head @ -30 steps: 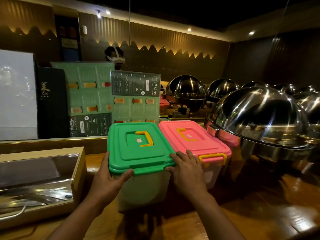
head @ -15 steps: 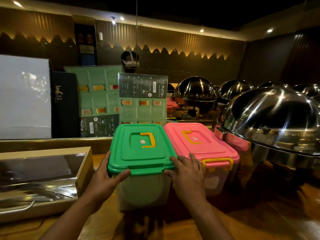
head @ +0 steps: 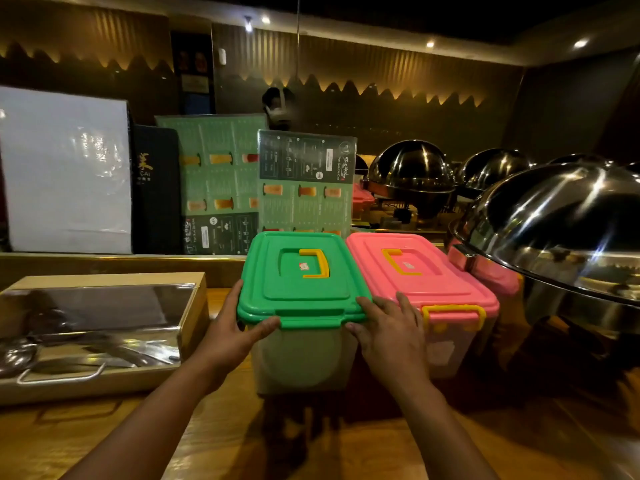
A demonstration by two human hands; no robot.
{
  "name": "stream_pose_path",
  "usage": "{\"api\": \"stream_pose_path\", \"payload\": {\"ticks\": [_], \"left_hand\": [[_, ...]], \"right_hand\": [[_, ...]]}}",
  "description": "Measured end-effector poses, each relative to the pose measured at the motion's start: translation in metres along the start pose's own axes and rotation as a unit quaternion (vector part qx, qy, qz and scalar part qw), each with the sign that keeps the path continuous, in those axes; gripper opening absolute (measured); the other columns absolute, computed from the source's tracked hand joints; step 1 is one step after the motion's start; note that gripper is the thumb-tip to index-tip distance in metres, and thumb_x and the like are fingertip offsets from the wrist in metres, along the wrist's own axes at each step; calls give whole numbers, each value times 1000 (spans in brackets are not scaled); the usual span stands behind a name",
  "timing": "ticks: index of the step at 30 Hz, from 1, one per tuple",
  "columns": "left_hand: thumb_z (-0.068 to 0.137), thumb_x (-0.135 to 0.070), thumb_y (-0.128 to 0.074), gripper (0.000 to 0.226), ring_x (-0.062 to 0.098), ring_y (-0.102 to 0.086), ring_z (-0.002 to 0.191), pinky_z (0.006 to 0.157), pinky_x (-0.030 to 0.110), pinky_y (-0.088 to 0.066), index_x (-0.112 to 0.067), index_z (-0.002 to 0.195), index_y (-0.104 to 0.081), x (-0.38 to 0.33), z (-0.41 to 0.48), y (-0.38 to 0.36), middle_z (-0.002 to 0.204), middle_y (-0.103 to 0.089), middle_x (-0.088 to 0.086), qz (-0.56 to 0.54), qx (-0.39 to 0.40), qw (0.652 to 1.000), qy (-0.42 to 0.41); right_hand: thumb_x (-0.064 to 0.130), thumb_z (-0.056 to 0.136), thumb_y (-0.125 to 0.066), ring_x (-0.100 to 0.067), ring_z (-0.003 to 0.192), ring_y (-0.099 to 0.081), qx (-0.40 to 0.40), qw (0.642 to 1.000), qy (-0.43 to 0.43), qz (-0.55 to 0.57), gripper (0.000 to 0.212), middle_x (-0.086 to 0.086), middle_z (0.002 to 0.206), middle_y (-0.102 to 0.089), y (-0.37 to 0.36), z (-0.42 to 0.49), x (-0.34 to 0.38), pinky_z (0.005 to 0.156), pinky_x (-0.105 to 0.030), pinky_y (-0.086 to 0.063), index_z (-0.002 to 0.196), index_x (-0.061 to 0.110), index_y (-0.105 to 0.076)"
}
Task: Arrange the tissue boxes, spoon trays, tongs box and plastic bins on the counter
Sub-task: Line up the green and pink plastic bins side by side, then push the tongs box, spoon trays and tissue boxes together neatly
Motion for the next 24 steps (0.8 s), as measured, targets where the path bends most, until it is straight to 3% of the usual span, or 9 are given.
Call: {"api": "stream_pose_path", "payload": {"ticks": [4,7,11,13,16,19,22,24], "left_hand": [[75,-31,-83,94,1,-54,119,103,41,-49,-54,148,-28,-2,2,1,126,-56,-28,29,9,1000,-2],[73,-30,-85,85,1,-52,123,102,35,-49,-62,133,-33,-1,3,11,123,-54,-32,49,9,999,0],[57,-49,-91,122,24,-38,145,111,51,-43,-46,155,-19,-3,3,44,162,-35,-1,87,8,996,-4],[67,-40,-88,110,24,-38,145,112,49,-42,-39,156,-23,-9,2,73,162,-35,2,126,10,992,-27],[73,-44,-84,88,18,-46,138,106,47,-49,-47,147,-36,-14,-5,130,153,-46,-5,197,22,978,-60],[82,-41,-78,67,14,-53,125,97,40,-53,-49,138,-43,-14,-16,207,138,-54,-8,296,12,952,-83],[83,-39,-77,61,13,-50,126,96,39,-53,-41,138,-50,-9,-26,284,142,-52,-5,361,-27,927,-96],[82,-34,-80,60,17,-53,124,92,33,-52,-32,136,-55,-4,-34,334,141,-55,1,401,-71,909,-95]], "right_hand": [[54,90,-57,-30,145,-28,31,1000,-4,3,54,0,143,-54,0,-6,3,116,-49,-16,140,33,-53],[45,89,-56,-31,138,-36,3,1000,-3,24,54,-7,140,-54,12,-13,20,114,-51,-29,139,26,-54],[29,83,-61,-27,117,-53,-92,991,41,90,40,-7,122,-59,31,-24,78,100,-46,-45,121,18,-65],[24,84,-64,-24,110,-56,-111,981,83,137,28,-6,115,-60,29,-29,122,96,-42,-47,111,17,-69],[17,86,-66,-21,98,-58,-102,969,135,182,16,-4,102,-62,6,-37,195,87,-34,-48,101,15,-70],[25,90,-61,-19,95,-59,-33,967,144,208,19,-1,101,-63,-43,-43,262,83,-36,-49,108,19,-66],[50,89,-56,-16,111,-54,58,978,97,177,46,3,123,-55,-107,-49,304,94,-33,-48,129,29,-56],[62,86,-58,-13,124,-45,101,979,36,171,62,6,141,-40,-143,-54,314,102,-31,-45,140,36,-45]]}}
Point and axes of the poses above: each hand's wrist, its own z-axis towards the middle knuckle, its own y-axis out of the back of the hand, x = y × z, the point moved 9 cm from there along z, towards the middle knuckle
